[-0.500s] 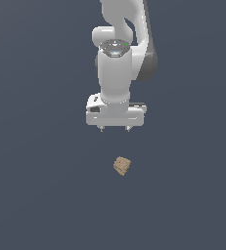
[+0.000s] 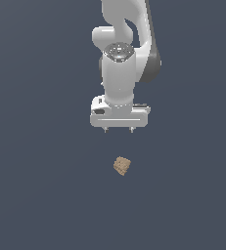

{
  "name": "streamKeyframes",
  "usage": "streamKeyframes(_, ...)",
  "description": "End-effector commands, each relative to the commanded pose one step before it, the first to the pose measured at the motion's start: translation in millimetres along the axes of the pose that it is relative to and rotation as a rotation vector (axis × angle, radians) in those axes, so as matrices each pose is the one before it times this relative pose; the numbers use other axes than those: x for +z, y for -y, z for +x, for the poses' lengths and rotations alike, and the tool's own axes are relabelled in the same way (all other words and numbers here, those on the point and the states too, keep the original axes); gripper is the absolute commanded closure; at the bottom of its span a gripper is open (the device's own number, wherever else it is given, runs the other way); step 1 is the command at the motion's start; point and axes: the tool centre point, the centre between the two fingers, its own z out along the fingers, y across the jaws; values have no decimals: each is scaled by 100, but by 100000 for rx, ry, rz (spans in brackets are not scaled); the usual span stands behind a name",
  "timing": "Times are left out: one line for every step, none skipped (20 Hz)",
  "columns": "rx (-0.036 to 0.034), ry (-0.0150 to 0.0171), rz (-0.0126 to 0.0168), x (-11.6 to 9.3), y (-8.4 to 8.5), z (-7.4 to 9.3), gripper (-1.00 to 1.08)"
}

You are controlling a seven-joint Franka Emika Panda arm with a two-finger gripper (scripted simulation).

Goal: Pick up the object and move it to a goal position.

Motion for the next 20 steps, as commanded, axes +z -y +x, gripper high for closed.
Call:
streamKeyframes(-165,444,463,102,340,-119,-92)
streamKeyframes(-97,-13,-2,-19,-2,-17,-92)
streamKeyframes(0,0,0,16,-21,21,-92)
streamKeyframes(206,-76,-94,-10,-49,35,-92)
streamKeyframes(291,0,-33,47,-12,61,-92)
streamKeyframes(424,27,-23,76,1,83,-92)
streamKeyframes(550,51,-16,104,16,104,-92)
streamKeyframes(683,71,-13,132,23,126,-92)
streamKeyframes(807,85,-17,158,29,148,-92)
streamKeyframes(922,88,-29,179,31,170,-92)
streamKeyframes(1049,89,-45,203,30,195,-92)
streamKeyframes(1179,94,-59,228,30,218,-92)
streamKeyframes(1306,107,-66,257,40,238,-92)
streamKeyframes(1432,120,-74,287,52,257,-92)
streamKeyframes(1561,129,-88,316,59,277,-92)
streamKeyframes(1687,135,-104,346,68,296,-92)
streamKeyframes(1815,142,-120,378,78,313,-92)
streamKeyframes(1939,148,-137,410,91,328,-92)
streamKeyframes(2066,153,-157,444,103,342,-92)
streamKeyframes(2188,155,-179,478,117,354,-92)
